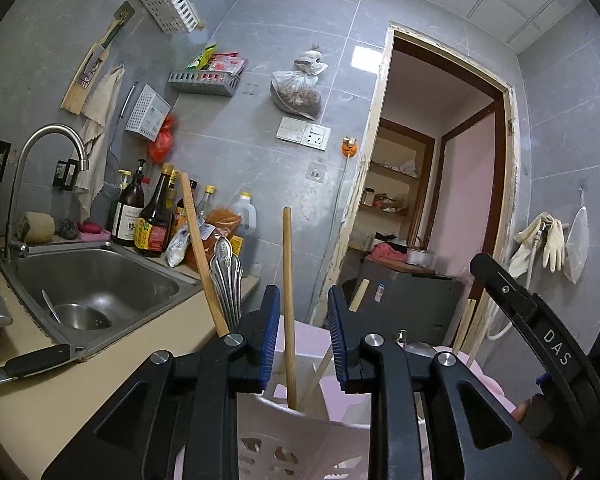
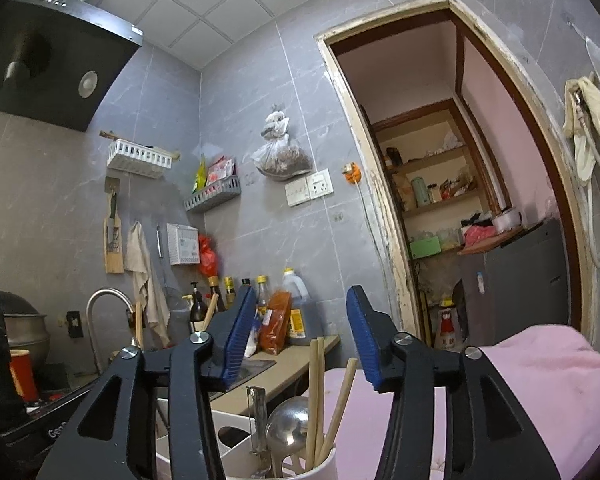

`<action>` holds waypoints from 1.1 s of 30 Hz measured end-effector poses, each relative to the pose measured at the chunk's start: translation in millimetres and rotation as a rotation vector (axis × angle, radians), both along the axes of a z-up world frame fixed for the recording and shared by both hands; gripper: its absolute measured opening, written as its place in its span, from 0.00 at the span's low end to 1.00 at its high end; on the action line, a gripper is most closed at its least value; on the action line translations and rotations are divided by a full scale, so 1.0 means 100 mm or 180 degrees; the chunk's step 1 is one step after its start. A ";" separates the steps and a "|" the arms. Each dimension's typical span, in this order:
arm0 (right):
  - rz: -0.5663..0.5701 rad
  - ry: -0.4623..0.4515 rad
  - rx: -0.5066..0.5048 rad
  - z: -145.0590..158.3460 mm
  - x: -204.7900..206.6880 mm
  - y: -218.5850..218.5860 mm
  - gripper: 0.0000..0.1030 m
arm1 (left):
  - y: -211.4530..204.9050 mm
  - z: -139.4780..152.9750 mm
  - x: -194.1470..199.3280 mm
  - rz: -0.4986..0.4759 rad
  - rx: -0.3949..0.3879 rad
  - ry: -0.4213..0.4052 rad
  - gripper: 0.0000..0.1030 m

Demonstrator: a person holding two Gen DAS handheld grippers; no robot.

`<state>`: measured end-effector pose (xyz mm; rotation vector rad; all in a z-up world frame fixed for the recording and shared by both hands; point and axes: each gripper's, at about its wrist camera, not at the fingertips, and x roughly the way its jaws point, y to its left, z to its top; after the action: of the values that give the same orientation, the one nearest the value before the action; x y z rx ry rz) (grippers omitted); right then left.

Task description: Organize utensils

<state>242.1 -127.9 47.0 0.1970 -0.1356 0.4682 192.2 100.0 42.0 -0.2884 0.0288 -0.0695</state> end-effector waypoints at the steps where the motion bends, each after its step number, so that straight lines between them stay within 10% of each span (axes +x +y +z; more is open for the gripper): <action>1: -0.0020 -0.0035 -0.0014 0.00 -0.02 0.00 0.48 | 0.01 0.00 -0.01 0.0001 -0.0009 -0.0002 0.20; 16: -0.0359 -0.0041 -0.0186 0.04 -0.24 -0.10 0.75 | 0.06 0.12 -0.10 -0.0051 -0.0058 0.0007 0.41; 33: -0.0535 0.0253 -0.0113 0.01 -0.37 -0.45 0.99 | -0.01 0.09 -0.15 -0.0080 -0.0047 0.0153 0.92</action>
<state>205.2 -173.0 47.9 0.1677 -0.0652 0.2947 176.8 99.5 50.9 -0.3044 0.0797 -0.0878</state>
